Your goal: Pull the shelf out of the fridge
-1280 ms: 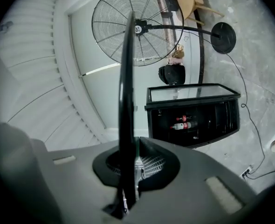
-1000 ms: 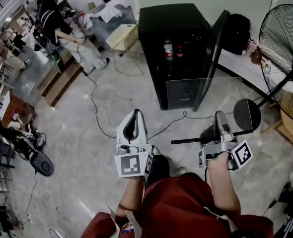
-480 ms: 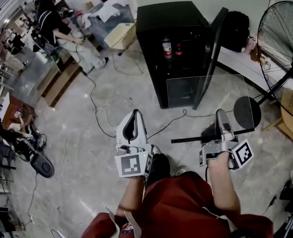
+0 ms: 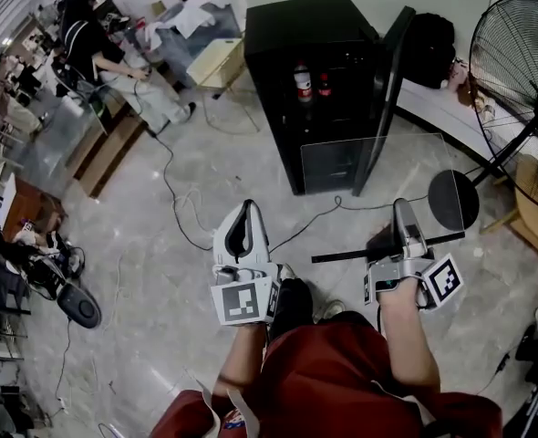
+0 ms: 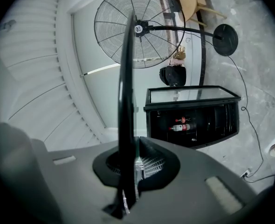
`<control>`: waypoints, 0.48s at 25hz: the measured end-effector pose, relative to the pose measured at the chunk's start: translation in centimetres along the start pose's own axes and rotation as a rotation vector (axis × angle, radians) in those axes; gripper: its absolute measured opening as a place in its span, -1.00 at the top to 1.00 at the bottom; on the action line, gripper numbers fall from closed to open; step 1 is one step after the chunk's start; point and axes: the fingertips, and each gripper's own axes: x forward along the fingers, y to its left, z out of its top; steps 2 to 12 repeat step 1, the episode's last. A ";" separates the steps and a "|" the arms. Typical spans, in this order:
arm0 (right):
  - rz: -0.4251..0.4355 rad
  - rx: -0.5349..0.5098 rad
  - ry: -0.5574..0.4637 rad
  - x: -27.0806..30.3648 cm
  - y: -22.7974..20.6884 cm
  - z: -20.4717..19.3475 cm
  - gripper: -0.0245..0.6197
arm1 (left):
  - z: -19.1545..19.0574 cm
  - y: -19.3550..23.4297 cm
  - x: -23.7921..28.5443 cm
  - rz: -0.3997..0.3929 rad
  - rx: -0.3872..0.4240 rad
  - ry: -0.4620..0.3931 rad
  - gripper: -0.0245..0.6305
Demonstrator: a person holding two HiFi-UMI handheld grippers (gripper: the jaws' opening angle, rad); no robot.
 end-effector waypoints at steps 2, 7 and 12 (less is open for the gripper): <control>0.001 0.004 -0.001 0.0 -0.1 0.0 0.90 | 0.0 0.0 0.0 -0.002 0.001 -0.001 0.93; 0.001 0.004 -0.001 0.0 -0.1 0.0 0.90 | 0.0 0.0 0.0 -0.002 0.001 -0.001 0.93; 0.001 0.004 -0.001 0.0 -0.1 0.0 0.90 | 0.0 0.0 0.0 -0.002 0.001 -0.001 0.93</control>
